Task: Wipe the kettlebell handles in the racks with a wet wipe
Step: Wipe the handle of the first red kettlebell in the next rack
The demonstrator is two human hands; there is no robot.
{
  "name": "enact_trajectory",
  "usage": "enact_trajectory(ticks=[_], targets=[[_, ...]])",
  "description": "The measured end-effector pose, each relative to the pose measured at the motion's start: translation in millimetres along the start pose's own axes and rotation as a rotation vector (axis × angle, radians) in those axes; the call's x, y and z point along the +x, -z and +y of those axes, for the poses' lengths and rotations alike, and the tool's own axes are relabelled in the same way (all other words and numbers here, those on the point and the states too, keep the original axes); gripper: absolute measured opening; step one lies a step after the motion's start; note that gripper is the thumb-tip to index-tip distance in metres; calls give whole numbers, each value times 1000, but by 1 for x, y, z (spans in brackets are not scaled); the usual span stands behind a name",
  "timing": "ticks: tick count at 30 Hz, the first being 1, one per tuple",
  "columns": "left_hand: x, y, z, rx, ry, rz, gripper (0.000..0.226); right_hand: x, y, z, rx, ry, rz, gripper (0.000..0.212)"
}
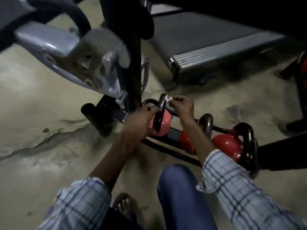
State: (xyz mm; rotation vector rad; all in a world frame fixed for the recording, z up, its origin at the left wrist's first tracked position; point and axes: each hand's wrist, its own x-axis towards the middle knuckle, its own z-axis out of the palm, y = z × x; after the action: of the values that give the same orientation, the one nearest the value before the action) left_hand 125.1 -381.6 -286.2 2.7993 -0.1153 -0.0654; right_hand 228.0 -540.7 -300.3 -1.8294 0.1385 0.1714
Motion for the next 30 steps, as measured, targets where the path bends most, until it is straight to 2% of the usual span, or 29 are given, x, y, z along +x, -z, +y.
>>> enact_trajectory(ticks=[3, 5, 8, 12, 15, 18, 20, 24, 26, 28, 30], targets=[[7, -24, -4, 125, 8, 70, 90, 4, -7, 17, -75, 234, -38, 23], [8, -34, -5, 183, -9, 129, 92, -7, -4, 28, -177, 428, -33, 21], [5, -38, -5, 217, -17, 162, 91, -17, -7, 50, -281, 554, 23, 21], [3, -40, -2, 205, 2, 167, 91, 33, -12, 43, -249, 485, 15, 13], [9, -38, 2, 208, 27, 184, 83, 80, -13, 35, -57, 167, -117, 22], [9, -42, 3, 206, 44, 208, 85, 91, -15, 43, 161, -109, -147, 30], [6, -48, 0, 194, 43, 211, 87, 73, -16, 46, 189, -63, -65, 23], [7, -49, -6, 197, 53, 192, 91, 33, -20, 45, 14, 323, -6, 7], [8, -49, -4, 194, 59, 191, 91, 52, -21, 34, -31, 324, -23, 9], [6, -49, -2, 191, 64, 198, 90, 82, -21, 25, -90, 247, -99, 13], [4, -49, -1, 198, 64, 203, 90, 103, -19, 19, -248, 211, -182, 14]])
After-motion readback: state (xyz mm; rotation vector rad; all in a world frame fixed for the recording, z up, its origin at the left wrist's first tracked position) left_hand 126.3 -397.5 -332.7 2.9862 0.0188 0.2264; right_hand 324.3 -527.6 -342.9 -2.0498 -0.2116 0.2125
